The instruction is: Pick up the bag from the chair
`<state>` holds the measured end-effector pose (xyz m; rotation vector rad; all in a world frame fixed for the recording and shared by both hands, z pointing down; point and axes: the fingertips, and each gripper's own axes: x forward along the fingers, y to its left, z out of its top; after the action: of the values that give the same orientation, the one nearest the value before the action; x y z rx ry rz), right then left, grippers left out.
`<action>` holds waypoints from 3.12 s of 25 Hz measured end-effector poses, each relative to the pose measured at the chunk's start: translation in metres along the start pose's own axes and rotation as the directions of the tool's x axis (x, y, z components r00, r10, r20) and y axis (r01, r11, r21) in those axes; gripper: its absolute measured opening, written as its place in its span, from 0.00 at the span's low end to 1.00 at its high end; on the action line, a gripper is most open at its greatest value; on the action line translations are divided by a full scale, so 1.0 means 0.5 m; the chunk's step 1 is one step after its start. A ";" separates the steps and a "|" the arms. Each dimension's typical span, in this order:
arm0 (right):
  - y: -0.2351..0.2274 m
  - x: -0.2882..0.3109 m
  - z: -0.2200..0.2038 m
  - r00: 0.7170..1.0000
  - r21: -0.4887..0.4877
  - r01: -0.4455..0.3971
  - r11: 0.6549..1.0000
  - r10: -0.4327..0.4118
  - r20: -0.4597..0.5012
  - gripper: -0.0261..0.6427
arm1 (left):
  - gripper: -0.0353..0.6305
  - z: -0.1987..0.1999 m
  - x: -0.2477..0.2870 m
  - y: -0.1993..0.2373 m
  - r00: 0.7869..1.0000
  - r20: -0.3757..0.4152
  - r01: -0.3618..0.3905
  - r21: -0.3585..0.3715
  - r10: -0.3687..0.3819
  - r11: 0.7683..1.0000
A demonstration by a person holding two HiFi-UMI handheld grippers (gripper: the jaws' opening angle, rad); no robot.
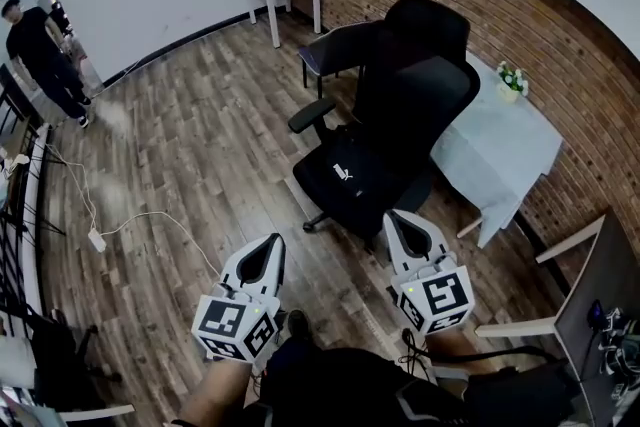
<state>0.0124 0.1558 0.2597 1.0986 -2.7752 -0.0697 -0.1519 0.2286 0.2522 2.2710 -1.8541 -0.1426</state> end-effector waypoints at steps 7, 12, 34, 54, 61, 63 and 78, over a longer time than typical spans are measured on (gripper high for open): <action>0.011 0.080 0.015 0.999 -0.009 0.025 1.000 -0.025 -0.028 0.06 | 0.06 0.016 0.060 0.082 0.998 -0.023 0.057 -0.021 -0.057 0.998; 0.027 0.128 0.019 0.998 -0.036 0.033 0.999 -0.034 -0.043 0.06 | 0.06 0.023 0.091 0.133 0.994 -0.034 0.099 -0.026 -0.100 0.995; -0.007 0.233 0.017 0.981 -0.008 0.173 0.985 -0.173 -0.087 0.06 | 0.06 0.028 0.241 0.205 0.946 -0.078 0.314 -0.033 -0.316 0.949; -0.245 0.398 -0.025 0.987 -0.022 0.129 0.991 -0.131 -0.089 0.06 | 0.06 0.009 0.583 0.186 0.898 -0.173 0.408 -0.010 -0.404 0.913; -0.340 0.444 -0.093 0.978 0.030 0.139 0.990 -0.132 -0.160 0.06 | 0.06 -0.028 0.722 0.167 0.862 -0.236 0.461 -0.001 -0.449 0.887; -0.376 0.449 -0.109 0.975 0.049 0.147 0.988 -0.137 -0.175 0.06 | 0.06 -0.037 0.765 0.154 0.850 -0.261 0.476 0.009 -0.458 0.879; -0.574 0.499 -0.155 0.963 0.110 0.190 0.976 -0.164 -0.213 0.06 | 0.06 -0.038 0.971 0.071 0.723 -0.358 0.646 0.047 -0.590 0.762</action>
<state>0.0397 -0.2233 0.3390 1.3044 -2.5254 0.1941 -0.0823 -0.2507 0.3053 2.7466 -0.9103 0.2910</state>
